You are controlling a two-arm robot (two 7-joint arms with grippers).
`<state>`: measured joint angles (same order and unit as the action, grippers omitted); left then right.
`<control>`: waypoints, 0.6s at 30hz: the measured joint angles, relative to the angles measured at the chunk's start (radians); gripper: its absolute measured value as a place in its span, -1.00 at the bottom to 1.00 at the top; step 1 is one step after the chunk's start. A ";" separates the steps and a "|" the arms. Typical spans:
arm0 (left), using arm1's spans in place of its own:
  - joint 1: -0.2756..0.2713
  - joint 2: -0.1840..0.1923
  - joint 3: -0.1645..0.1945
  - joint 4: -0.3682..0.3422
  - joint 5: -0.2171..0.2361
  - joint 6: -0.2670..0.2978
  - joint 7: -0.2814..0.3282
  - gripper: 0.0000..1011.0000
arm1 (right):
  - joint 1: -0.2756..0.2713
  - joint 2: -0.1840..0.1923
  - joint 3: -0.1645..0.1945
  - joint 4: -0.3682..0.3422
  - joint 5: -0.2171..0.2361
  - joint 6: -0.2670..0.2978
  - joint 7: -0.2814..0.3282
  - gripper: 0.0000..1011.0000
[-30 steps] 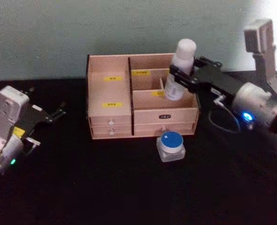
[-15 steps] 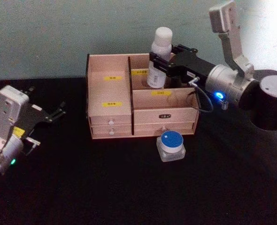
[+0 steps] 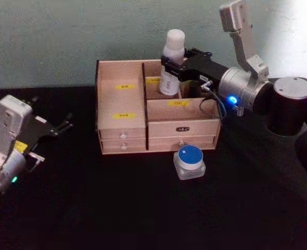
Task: Pick up the facial cleanser and watermelon frost from the table and place them into the tiered storage box.
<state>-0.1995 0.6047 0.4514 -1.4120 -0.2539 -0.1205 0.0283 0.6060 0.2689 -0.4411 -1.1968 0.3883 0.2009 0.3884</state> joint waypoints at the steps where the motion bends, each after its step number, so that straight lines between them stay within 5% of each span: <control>1: 0.000 0.000 0.000 0.000 0.000 0.000 0.000 0.98 | 0.005 -0.004 0.000 0.009 -0.003 -0.004 0.001 0.17; 18: 0.000 0.000 0.000 0.000 0.000 0.000 0.000 0.98 | 0.031 -0.040 -0.005 0.089 -0.038 -0.029 0.012 0.17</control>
<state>-0.1995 0.6047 0.4514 -1.4120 -0.2539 -0.1206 0.0283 0.6368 0.2287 -0.4465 -1.1081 0.3503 0.1716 0.4000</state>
